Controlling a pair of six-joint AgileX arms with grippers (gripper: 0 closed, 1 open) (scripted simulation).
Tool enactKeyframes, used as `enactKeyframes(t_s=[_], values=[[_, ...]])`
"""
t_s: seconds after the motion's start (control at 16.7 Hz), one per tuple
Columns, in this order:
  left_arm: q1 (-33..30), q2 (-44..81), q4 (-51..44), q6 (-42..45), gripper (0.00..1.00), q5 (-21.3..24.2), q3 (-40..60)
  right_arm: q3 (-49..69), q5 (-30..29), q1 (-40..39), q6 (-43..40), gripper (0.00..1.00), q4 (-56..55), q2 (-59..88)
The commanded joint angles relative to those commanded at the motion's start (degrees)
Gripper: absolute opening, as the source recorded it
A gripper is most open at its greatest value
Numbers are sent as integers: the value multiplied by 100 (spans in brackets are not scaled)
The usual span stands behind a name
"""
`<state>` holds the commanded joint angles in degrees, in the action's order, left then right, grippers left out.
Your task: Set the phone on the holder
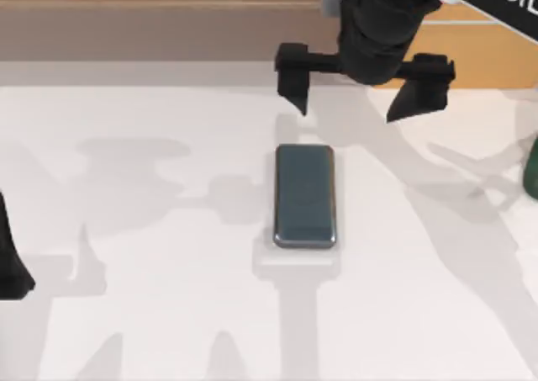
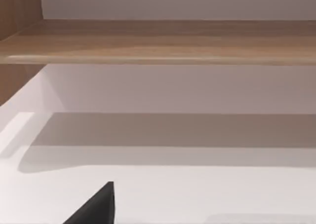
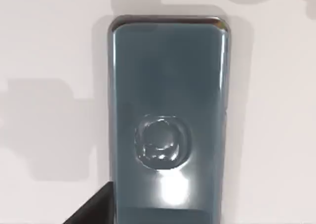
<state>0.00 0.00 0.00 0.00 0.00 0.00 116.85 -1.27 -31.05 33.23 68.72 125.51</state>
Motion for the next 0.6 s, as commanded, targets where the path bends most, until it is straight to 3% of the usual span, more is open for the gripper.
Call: enactKeyframes(t_s=[0.3,0.6], values=[[0,0,0,0,100,0,0,1308,7,-395,471,100,817,1458],[0,0,0,0,100,0,0,1507,8,-456,545,100,941,1684]])
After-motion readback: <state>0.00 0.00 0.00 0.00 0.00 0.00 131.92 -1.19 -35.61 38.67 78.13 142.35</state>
